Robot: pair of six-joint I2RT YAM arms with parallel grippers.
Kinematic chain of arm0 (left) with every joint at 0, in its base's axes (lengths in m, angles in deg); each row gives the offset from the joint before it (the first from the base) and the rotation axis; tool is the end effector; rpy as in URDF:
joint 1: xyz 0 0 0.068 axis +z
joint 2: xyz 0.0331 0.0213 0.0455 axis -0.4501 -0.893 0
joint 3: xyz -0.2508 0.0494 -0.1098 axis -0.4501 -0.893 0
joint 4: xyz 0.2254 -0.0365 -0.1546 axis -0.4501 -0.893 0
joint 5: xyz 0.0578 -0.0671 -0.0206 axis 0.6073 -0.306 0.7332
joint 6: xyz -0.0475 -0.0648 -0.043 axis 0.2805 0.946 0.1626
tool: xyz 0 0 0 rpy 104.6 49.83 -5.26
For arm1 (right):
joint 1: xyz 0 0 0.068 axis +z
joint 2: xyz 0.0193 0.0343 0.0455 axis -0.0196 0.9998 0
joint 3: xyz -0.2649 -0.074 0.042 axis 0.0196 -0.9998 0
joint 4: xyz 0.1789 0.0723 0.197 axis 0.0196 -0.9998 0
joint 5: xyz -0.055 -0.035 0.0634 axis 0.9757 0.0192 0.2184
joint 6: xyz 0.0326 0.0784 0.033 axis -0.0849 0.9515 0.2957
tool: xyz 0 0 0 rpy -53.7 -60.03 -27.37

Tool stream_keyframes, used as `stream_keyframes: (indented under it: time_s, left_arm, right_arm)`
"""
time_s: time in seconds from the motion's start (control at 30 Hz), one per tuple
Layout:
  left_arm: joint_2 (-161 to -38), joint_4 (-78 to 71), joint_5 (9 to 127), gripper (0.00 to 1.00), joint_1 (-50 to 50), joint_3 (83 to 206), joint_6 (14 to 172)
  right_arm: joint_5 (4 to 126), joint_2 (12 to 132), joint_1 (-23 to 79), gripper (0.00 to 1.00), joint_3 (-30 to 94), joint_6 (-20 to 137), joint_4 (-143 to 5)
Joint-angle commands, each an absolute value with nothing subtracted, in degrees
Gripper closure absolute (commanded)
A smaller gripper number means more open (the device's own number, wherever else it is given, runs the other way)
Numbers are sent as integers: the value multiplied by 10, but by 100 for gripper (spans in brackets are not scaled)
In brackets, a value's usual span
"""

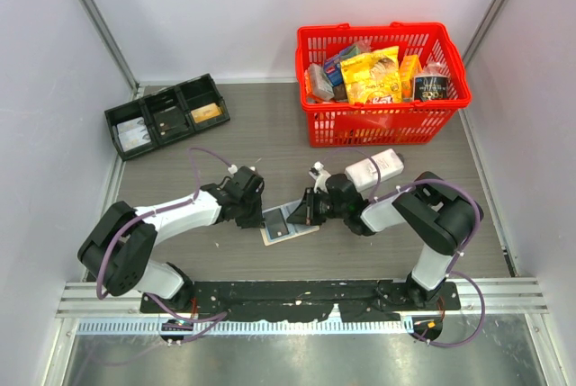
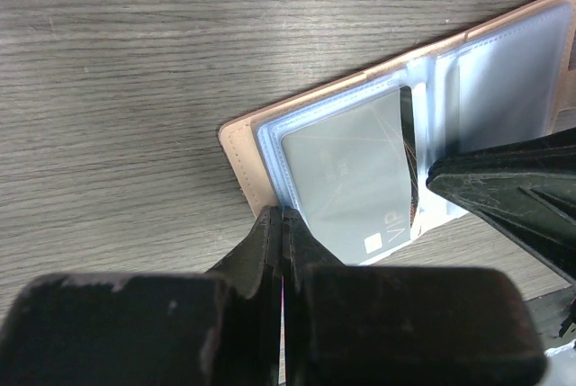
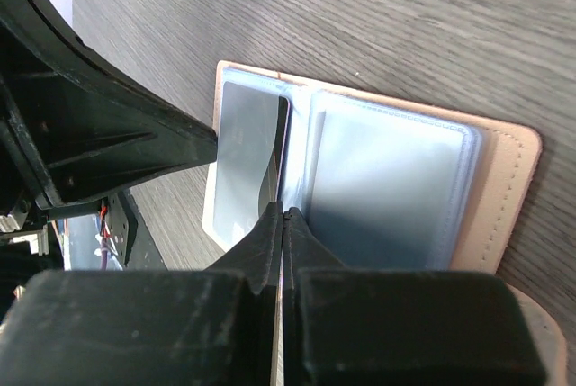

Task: Take the credit cards out of the card holder
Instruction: Remove the credit card from the card holder.

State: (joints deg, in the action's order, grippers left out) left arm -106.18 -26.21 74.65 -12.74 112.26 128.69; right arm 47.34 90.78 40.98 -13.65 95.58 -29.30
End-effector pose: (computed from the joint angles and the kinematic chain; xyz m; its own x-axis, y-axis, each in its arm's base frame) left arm 0.2199 -0.1839 0.1113 -0.9401 -0.1795 -0.2899 -0.0702 0.9339 -0.3506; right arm 0.2278 0.2523 0.0790 -0.8827 0.0465 -0.4676 -0.3682 0.5499 0.7497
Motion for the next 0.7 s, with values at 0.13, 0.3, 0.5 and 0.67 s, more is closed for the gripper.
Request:
stream_keyframes:
  time_s: [0.13,0.3,0.5,0.67]
  left_arm:
    - [-1055,-278,756,100,-135,1120,1274]
    - [-1061,-274,750,100,-134,1118,1273]
    - [-1061,-272,749,100,-135,1117,1273]
    - [-1063,-271,748,100,-136,1115,1273]
  right_arm:
    - [454,889,406,99,-128,947,-279]
    - [446,901,406,83,-117,955,-275]
    - [469,904,407,74,-109,946,-303]
    - [489,905,407,75,-105,929,-333]
